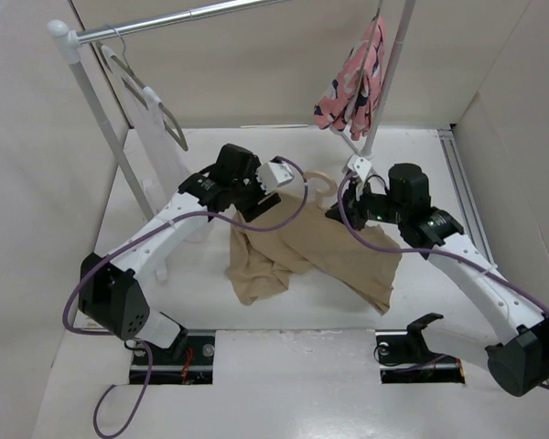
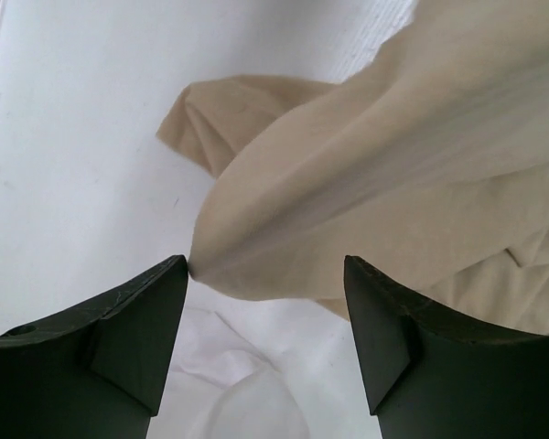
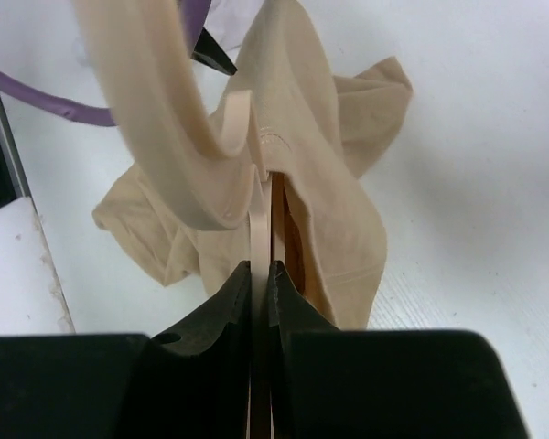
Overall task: Place the t-shirt on the hanger
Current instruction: Place tshirt on hanger
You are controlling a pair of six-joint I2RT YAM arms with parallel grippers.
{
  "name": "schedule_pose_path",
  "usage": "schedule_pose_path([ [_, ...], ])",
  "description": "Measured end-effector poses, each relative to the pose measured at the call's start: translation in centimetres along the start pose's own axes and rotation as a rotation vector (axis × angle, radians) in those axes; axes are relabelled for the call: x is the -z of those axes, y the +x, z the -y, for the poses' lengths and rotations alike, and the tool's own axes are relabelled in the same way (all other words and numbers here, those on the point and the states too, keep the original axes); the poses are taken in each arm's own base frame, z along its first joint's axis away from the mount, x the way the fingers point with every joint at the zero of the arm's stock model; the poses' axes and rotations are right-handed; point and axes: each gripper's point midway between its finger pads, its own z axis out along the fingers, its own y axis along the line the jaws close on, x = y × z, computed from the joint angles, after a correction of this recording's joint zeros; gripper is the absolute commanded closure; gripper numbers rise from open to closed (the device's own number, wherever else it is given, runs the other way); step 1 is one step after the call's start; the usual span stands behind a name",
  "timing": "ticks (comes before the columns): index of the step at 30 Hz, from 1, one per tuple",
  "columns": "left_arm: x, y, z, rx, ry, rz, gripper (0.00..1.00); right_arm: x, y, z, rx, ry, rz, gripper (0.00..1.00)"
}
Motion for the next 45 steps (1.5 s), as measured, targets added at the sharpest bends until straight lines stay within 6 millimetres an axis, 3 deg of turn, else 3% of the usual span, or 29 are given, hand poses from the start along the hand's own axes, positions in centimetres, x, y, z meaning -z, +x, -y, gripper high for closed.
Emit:
schedule_pose_path([
  [8,-0.4,1.2,-1.7,0.087,-0.144,-0.050,0.34,1.5,-1.5,-0.2,-0.008,0.047,0.050,1.00],
  [14,1.9,-1.5,-2.0,0.155,-0.161,0.099,0.31,1.8,-1.5,0.7,-0.043,0.104,0.049,1.00],
  [18,4.8,-3.7,-0.5,0.182,-0.112,0.246,0.28,2.0,-1.9,1.3,-0.064,0.138,0.055,1.00],
  [20,5.1,-4.0,0.3,0.214,-0.078,0.275,0.28,2.2,-2.7,1.3,-0.067,0.150,0.069,1.00],
  [24,3.3,-2.9,2.5,0.323,0.016,0.255,0.21,2.9,-5.9,1.2,-0.061,0.183,0.131,1.00],
  [26,2.3,-2.2,3.6,0.383,0.054,0.242,0.00,3.4,-7.6,0.7,-0.050,0.185,0.167,1.00],
  [29,1.3,-2.0,4.7,0.470,0.097,0.264,0.00,3.9,-10.0,-0.3,-0.037,0.178,0.216,1.00],
  [33,0.8,-3.4,5.4,0.530,0.153,0.348,0.00,4.3,-12.5,-2.0,-0.022,0.156,0.267,1.00],
  [38,1.2,-6.3,6.5,0.500,0.229,0.480,0.00,4.3,-13.5,-3.1,-0.036,0.143,0.289,1.00],
  [40,1.4,-7.6,6.9,0.474,0.254,0.540,0.08,4.1,-13.4,-3.2,-0.050,0.144,0.288,1.00],
  [41,1.6,-8.1,7.1,0.466,0.268,0.566,0.31,4.0,-13.4,-3.2,-0.057,0.142,0.286,1.00],
  [42,1.7,-8.5,7.2,0.465,0.276,0.589,0.47,3.9,-13.3,-3.2,-0.065,0.143,0.284,1.00],
  [44,1.7,-8.9,7.2,0.457,0.286,0.624,0.87,3.7,-13.2,-3.1,-0.077,0.148,0.280,1.00],
  [45,1.7,-9.0,7.2,0.452,0.286,0.637,1.00,3.7,-13.2,-3.0,-0.082,0.154,0.280,1.00],
])
